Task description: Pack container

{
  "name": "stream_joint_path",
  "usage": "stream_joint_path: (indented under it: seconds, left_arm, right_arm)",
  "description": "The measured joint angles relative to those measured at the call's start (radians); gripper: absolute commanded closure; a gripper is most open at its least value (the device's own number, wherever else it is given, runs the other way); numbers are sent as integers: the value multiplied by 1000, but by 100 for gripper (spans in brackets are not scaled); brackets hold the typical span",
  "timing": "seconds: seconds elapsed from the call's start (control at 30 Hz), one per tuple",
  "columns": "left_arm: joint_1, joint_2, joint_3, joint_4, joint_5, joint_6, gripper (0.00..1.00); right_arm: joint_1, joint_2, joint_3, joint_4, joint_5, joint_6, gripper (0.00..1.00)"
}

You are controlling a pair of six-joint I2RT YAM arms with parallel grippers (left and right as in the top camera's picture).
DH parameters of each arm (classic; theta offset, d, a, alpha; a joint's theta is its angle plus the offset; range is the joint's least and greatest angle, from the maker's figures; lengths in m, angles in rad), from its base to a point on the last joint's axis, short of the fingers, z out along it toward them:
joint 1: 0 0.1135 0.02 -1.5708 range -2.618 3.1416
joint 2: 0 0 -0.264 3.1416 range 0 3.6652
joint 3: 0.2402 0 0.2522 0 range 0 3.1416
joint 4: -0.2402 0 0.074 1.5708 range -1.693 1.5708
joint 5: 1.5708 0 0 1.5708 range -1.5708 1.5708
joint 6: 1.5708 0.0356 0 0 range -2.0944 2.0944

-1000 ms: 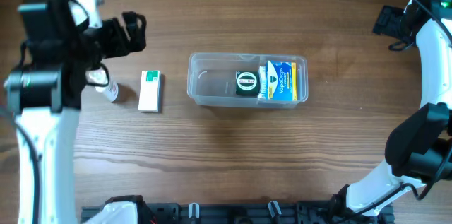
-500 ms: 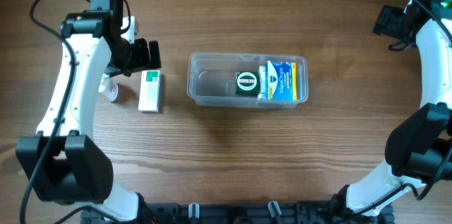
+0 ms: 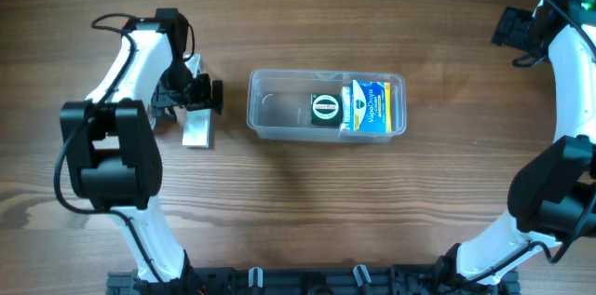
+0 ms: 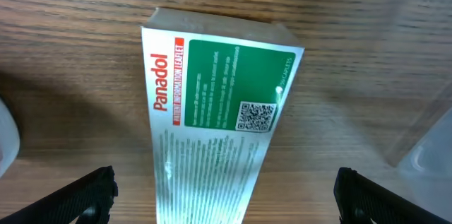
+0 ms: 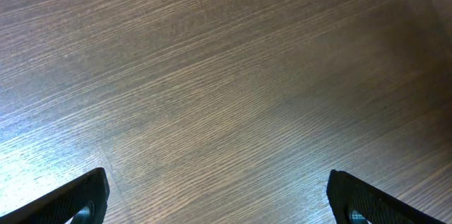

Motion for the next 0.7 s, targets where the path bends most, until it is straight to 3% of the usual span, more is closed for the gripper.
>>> stream_joint_path:
  seconds: [0.7]
  left_arm:
    - [0, 2, -70, 108, -19, 3, 0]
  right_arm:
    - [0, 0, 0, 1, 0, 0, 0]
